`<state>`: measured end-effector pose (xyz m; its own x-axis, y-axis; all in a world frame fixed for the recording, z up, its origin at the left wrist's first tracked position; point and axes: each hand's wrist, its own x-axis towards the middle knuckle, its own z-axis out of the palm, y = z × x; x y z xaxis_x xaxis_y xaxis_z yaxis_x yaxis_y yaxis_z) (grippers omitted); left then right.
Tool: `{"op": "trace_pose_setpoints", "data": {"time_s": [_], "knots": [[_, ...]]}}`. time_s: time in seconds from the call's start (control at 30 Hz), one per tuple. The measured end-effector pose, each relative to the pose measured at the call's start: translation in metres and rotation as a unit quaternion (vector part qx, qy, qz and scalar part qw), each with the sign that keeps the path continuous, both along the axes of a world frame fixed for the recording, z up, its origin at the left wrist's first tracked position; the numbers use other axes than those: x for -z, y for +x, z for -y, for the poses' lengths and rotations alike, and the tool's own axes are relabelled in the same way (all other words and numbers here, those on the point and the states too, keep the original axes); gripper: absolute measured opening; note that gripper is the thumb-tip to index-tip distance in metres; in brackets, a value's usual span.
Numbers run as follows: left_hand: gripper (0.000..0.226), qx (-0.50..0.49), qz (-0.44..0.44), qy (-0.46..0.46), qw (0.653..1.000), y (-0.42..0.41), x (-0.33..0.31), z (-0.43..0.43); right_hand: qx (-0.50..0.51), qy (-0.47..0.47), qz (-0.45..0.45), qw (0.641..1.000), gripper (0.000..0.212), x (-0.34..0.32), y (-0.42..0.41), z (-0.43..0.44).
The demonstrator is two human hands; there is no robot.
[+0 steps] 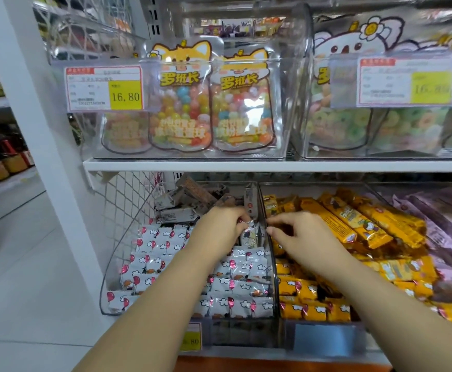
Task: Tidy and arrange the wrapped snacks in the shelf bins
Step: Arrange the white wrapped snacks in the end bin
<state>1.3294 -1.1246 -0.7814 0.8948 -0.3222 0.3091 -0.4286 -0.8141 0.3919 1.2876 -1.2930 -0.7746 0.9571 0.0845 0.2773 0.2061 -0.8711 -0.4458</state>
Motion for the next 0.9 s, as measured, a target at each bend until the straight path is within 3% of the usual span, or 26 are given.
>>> {"op": "trace_pose_setpoints", "data": {"time_s": [0.23, 0.4, 0.57, 0.73, 0.83, 0.9], "knots": [[0.023, 0.052, -0.085, -0.014, 0.995, 0.000, -0.002, 0.002, -0.004, -0.001, -0.006, 1.000, 0.032, 0.001, 0.002, 0.001], [0.034, 0.020, -0.049, 0.045, 0.998, 0.012, -0.004, 0.007, -0.006, 0.000, -0.008, 1.000, 0.031, 0.002, 0.004, 0.002], [0.030, 0.019, -0.063, 0.066, 0.996, 0.015, -0.007, 0.004, -0.015, -0.005, -0.011, 1.000, 0.032, 0.003, 0.005, 0.002], [0.034, -0.040, -0.024, 0.076, 0.996, 0.015, -0.007, 0.001, -0.016, -0.006, -0.019, 1.000, 0.032, 0.001, 0.006, 0.004], [0.031, -0.102, 0.052, 0.137, 0.984, 0.013, -0.008, -0.002, -0.016, -0.011, -0.018, 1.000, 0.033, 0.002, 0.005, 0.004], [0.024, -0.086, 0.106, 0.144, 0.980, 0.014, -0.010, -0.002, -0.017, -0.009, -0.017, 1.000, 0.033, 0.002, 0.005, 0.004]]}}
